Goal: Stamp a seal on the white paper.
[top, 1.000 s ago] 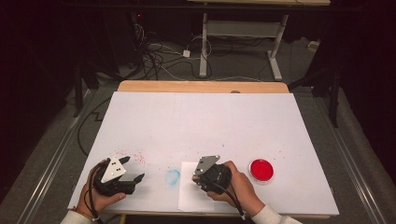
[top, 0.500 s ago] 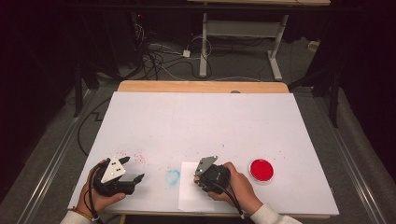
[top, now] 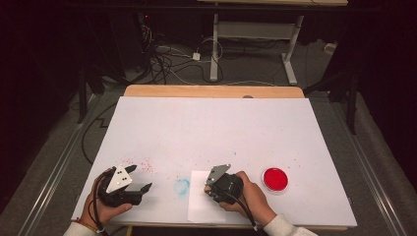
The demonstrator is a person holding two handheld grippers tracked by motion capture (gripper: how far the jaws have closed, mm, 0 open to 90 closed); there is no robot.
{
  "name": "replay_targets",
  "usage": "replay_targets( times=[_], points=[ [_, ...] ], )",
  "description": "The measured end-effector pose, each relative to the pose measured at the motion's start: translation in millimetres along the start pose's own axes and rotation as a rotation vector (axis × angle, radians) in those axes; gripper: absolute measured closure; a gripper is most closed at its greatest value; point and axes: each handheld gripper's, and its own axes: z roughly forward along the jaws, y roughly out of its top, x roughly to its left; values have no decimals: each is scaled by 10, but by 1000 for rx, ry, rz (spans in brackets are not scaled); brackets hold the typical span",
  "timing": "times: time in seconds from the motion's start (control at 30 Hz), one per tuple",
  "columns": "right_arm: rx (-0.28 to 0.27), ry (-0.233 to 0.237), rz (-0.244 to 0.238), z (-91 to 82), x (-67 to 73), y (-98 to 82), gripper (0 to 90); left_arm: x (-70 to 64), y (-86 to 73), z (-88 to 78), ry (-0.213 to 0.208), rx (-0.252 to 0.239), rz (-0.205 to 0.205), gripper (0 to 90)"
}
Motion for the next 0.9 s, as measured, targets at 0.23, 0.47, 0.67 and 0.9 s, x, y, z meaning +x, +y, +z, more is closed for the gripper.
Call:
replay_targets(
  times=[0.23,0.47,0.67,0.9],
  points=[
    [4,-10,-18,0,8,6,763,3,1,1,0,3,5,210],
    [14,-19,-18,-4,24,13,762,0,2,6,-1,6,6,210],
    [12,-14,-17,1,21,11,762,0,2,8,-1,7,5,210],
    [9,-21,-25,5,30,8,763,-6,5,14,-2,6,3,210]
  ],
)
